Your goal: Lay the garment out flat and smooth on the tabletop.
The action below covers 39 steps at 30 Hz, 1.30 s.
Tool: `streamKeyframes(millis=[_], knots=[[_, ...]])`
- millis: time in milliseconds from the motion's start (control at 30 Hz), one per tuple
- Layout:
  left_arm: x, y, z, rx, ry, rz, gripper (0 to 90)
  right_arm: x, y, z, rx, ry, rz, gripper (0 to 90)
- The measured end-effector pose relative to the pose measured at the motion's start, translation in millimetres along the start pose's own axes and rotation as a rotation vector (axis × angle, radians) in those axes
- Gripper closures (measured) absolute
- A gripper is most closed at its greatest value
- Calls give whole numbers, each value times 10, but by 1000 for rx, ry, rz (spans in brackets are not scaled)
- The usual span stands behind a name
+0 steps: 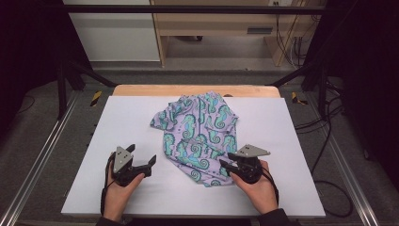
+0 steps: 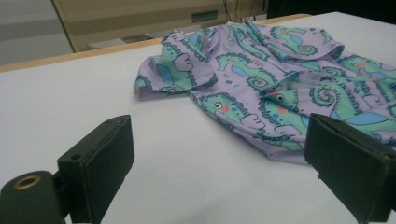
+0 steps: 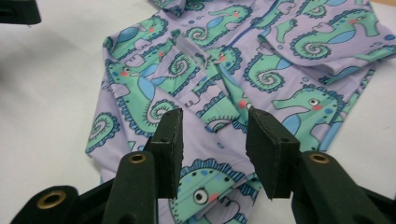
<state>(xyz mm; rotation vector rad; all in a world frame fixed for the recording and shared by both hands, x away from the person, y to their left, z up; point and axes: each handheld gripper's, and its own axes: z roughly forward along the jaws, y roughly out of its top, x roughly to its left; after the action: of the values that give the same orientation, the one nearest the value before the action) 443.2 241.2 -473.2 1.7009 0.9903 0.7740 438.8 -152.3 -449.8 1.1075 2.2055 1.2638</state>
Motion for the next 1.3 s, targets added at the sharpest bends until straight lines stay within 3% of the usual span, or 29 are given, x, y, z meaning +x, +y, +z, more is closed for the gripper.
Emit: streamKeyframes(millis=[67,167,333,433,500,600,667,767,967,1167,1300], knots=[[26,-5,-15,-8,7,-21,87,22,-37,-1,5,4,-4,542],[45,-5,-33,-13,23,-20,88,91,-125,-7,20,26,-16,522],[57,-20,-42,-8,31,-30,89,190,-257,44,73,35,-78,452],[94,-12,-59,-23,23,-40,90,209,-305,93,92,33,-91,447],[120,-11,-77,-31,30,-47,96,229,-329,124,102,26,-97,523],[159,-18,-93,-32,37,-61,98,224,-337,152,111,22,-103,744],[177,-20,-101,-29,39,-68,103,222,-323,145,102,30,-100,835],[190,-14,-107,-24,31,-80,112,246,-283,125,80,59,-84,866],[173,7,-125,-16,17,-86,128,494,-149,198,68,168,-88,869],[149,36,-149,-13,-1,-88,140,823,-49,459,85,271,-81,873],[151,57,-163,-14,-8,-91,148,1115,27,662,106,329,-104,872]])
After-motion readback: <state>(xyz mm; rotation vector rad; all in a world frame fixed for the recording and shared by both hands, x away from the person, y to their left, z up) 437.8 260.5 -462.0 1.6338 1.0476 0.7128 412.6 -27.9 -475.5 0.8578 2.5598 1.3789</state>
